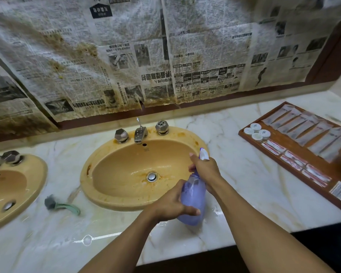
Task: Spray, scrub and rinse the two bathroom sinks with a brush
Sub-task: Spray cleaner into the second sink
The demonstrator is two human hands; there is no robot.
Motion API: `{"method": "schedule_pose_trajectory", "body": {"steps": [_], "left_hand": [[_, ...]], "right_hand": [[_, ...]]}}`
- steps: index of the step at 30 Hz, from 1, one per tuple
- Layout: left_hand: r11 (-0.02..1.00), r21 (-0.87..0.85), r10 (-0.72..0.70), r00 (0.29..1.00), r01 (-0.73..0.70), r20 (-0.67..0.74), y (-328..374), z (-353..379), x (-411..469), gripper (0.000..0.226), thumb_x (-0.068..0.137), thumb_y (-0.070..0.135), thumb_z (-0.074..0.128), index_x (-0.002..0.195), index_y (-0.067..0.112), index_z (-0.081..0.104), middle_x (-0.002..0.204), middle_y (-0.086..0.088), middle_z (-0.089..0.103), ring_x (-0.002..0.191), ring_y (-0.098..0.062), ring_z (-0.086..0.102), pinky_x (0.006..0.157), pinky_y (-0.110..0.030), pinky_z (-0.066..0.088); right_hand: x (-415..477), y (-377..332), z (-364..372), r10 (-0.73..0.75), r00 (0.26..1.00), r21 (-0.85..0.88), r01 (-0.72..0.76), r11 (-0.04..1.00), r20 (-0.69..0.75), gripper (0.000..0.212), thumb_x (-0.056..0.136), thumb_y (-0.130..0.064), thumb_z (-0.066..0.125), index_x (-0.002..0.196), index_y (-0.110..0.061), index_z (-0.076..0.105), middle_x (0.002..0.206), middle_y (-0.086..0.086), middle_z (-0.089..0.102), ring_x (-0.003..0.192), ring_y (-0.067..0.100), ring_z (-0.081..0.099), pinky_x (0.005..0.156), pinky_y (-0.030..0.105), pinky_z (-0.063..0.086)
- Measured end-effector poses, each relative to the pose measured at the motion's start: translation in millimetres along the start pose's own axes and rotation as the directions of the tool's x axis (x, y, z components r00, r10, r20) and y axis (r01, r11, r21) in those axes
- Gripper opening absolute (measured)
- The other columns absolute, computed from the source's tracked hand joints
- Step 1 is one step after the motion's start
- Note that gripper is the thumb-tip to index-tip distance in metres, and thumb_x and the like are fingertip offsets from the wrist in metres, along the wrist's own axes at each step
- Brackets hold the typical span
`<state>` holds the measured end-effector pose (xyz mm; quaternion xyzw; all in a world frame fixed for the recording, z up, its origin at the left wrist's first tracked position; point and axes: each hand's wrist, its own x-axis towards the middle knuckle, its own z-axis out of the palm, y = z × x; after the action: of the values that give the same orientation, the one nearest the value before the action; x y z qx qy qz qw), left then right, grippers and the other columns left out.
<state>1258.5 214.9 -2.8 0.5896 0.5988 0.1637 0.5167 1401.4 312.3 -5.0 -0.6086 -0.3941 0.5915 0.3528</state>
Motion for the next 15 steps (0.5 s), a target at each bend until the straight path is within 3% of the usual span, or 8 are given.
{"method": "schedule_pose_trajectory", "body": {"steps": [2,3,6,8,10,13,15], "left_hand": [[1.000,0.013,-0.005,1.000,0.005,0.004,0.9,2.5,-0.6,0.068,0.070,0.044,0.088,0.125,0.033,0.050,0.125,0.007,0.063,0.117,-0.017,0.060,0.104,-0.048,0.049],[1.000,0.024,-0.008,1.000,0.008,0.008,1.4,4.2,-1.2,0.069,0.069,0.045,0.088,0.124,0.033,0.049,0.124,0.005,0.062,0.117,-0.018,0.060,0.103,-0.049,0.049],[0.998,0.059,-0.022,1.000,0.021,0.006,2.9,11.0,-4.4,0.070,0.066,0.051,0.088,0.121,0.034,0.049,0.121,0.003,0.062,0.115,-0.023,0.059,0.102,-0.051,0.050],[0.998,0.057,-0.033,0.999,0.033,-0.001,2.1,14.9,-6.7,0.071,0.065,0.052,0.088,0.121,0.035,0.049,0.121,0.004,0.062,0.114,-0.022,0.059,0.102,-0.051,0.050],[0.998,0.059,-0.039,0.999,0.039,-0.006,0.6,16.7,-9.1,0.070,0.067,0.051,0.087,0.123,0.035,0.048,0.122,0.004,0.062,0.115,-0.022,0.059,0.102,-0.048,0.050],[0.998,0.030,-0.048,0.999,0.049,-0.019,-2.5,16.3,-13.4,0.070,0.069,0.047,0.087,0.125,0.036,0.047,0.124,0.005,0.061,0.117,-0.020,0.058,0.103,-0.044,0.049],[0.998,0.029,-0.048,0.998,0.048,-0.028,-3.6,15.8,-16.5,0.068,0.070,0.046,0.087,0.123,0.035,0.047,0.122,0.004,0.060,0.115,-0.021,0.057,0.100,-0.042,0.048]], "right_hand": [[-0.7,3.7,-4.6,0.010,0.999,0.031,-0.011,0.999,0.044,0.071,0.094,-0.046,0.066,0.156,-0.034,0.033,0.087,0.006,0.070,0.086,0.020,0.068,0.087,0.042,0.057],[-1.2,5.5,-6.0,0.009,0.999,0.035,-0.010,0.999,0.036,0.061,0.094,-0.043,0.064,0.149,-0.033,0.041,0.086,0.006,0.070,0.084,0.021,0.069,0.084,0.041,0.057],[-8.7,6.5,-9.5,0.033,0.996,0.024,-0.032,0.999,-0.083,0.012,0.095,-0.032,0.059,0.102,-0.023,0.055,0.075,0.008,0.067,0.067,0.024,0.064,0.074,0.038,0.057],[-10.5,8.5,-9.8,0.030,0.993,0.007,-0.030,1.000,-0.111,0.011,0.093,-0.030,0.058,0.087,-0.022,0.054,0.070,0.008,0.065,0.060,0.025,0.061,0.069,0.037,0.056],[-9.6,11.1,-9.1,0.026,0.998,0.008,-0.025,1.000,-0.058,0.013,0.091,-0.035,0.060,0.099,-0.026,0.056,0.067,0.005,0.068,0.063,0.024,0.064,0.078,0.042,0.059],[-7.8,14.2,-6.3,0.001,0.997,0.032,-0.003,0.999,0.076,0.053,0.092,-0.042,0.064,0.141,-0.035,0.046,0.084,0.007,0.071,0.080,0.021,0.067,0.091,0.046,0.057],[-11.0,13.7,-1.9,-0.022,0.995,0.029,0.019,0.999,0.097,0.060,0.091,-0.042,0.063,0.147,-0.032,0.042,0.086,0.005,0.070,0.083,0.020,0.068,0.089,0.045,0.057]]}}
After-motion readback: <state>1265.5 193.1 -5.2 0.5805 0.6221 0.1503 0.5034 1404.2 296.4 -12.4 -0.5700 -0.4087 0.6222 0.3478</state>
